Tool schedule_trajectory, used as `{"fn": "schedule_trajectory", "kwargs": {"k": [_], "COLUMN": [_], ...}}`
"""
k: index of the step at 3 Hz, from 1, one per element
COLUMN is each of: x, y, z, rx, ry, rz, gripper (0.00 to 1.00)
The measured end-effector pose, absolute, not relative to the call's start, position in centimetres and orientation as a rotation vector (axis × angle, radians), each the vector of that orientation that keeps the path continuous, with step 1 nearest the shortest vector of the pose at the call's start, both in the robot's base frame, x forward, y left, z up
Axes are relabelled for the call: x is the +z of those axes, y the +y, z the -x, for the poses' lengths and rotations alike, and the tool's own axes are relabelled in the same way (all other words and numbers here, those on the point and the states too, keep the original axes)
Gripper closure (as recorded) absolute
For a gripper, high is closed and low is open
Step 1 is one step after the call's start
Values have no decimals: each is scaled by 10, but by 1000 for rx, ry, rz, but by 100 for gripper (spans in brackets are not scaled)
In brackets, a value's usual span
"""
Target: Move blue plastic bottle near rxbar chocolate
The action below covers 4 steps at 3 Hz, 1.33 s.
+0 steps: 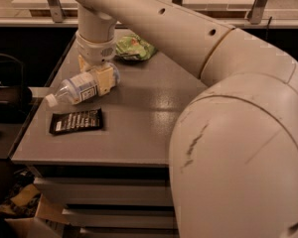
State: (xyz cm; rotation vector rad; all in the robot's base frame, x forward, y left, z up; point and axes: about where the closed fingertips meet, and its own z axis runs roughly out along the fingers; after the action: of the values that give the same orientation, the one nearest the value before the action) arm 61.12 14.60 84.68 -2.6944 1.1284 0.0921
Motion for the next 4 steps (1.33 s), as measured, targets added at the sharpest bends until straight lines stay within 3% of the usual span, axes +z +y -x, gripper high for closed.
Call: {"fn": "schedule_trajectory", "kwargs": {"k": [3,4], "x": [849,848], "y": [139,140], "z": [-602,-599], "rx": [83,97], "ry": [1236,1247], "rz": [2695,2702], "gripper": [13,0]}}
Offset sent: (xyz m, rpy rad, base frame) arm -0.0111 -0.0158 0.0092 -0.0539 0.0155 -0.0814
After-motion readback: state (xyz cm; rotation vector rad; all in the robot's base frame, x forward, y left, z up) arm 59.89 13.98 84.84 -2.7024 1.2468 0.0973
